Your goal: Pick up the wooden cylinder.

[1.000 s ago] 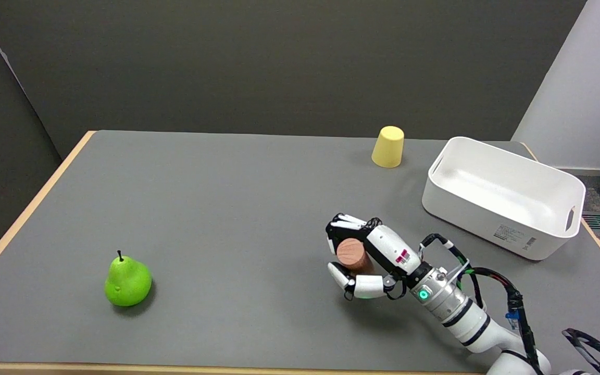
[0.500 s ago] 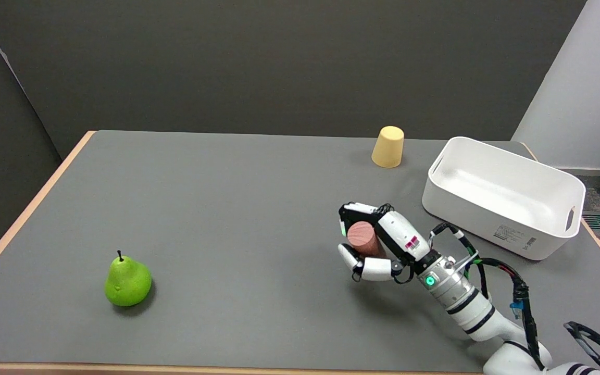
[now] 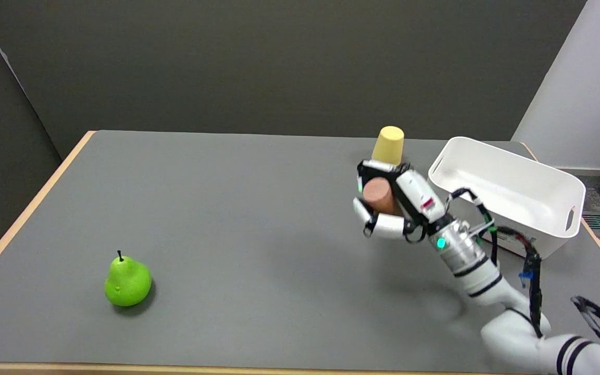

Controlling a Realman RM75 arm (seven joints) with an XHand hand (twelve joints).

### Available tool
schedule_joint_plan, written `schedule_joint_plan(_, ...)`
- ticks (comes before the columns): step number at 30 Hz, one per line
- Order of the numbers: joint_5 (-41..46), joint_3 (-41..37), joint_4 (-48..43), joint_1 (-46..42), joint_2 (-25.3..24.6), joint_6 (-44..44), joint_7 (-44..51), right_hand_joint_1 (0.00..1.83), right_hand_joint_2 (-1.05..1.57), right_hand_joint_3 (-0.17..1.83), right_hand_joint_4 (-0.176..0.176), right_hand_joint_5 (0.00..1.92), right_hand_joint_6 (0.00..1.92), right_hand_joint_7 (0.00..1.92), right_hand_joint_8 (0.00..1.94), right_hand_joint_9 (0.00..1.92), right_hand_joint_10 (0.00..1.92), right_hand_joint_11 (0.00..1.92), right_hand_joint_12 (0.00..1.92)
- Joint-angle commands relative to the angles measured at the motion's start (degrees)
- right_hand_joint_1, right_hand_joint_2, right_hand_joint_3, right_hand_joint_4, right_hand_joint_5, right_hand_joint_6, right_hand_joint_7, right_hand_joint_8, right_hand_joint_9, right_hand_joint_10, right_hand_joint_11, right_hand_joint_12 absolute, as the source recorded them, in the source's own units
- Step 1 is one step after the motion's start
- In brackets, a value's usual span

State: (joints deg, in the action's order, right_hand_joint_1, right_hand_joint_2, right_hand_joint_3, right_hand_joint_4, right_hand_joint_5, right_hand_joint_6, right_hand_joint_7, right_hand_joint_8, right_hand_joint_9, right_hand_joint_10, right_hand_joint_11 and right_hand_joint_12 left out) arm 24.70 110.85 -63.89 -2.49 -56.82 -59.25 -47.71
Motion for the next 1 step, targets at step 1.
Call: schedule_joint_plan(1, 0.0, -8.1, -6.7, 10.0, 5.2, 7.4, 4.4, 0.87, 0.9, 1.04, 0.008, 0.66, 1.92, 0.69, 1.94, 1.07, 1.92, 1.05, 1.92)
